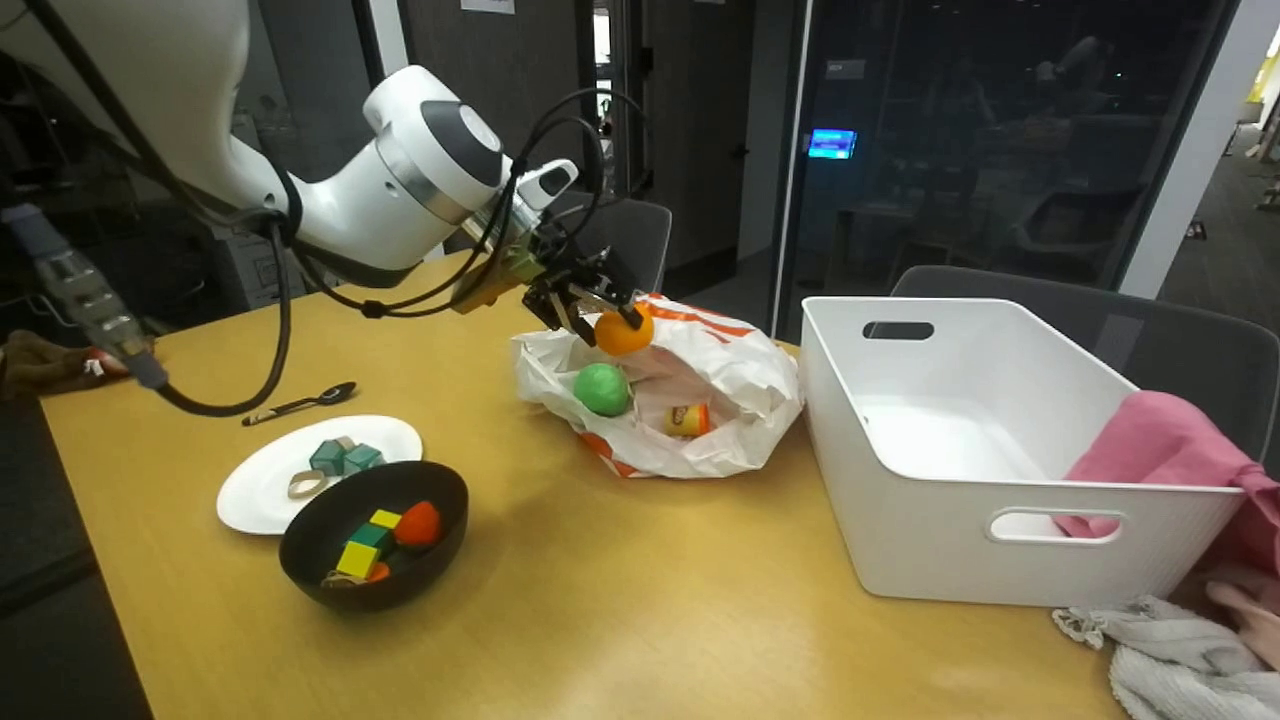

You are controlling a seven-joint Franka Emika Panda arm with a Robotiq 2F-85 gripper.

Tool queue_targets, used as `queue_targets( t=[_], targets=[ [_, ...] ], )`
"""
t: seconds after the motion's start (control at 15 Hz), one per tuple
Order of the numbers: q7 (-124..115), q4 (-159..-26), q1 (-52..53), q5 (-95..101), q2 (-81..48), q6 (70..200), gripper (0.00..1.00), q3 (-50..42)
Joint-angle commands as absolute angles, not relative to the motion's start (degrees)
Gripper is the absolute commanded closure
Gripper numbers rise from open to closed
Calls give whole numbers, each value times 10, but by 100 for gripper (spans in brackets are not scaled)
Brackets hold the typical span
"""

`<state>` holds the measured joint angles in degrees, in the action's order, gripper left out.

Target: Shift some objects to the plastic

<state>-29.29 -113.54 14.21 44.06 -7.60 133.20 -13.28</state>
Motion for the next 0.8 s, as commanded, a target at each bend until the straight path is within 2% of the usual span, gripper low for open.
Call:
queue_targets(
  t=[0.0, 0.73],
  targets=[
    [-293, -1125, 85, 447, -84, 1319, 48, -87],
    [-284, -1049, 37, 432, -171, 1352, 48, -65]
  ],
)
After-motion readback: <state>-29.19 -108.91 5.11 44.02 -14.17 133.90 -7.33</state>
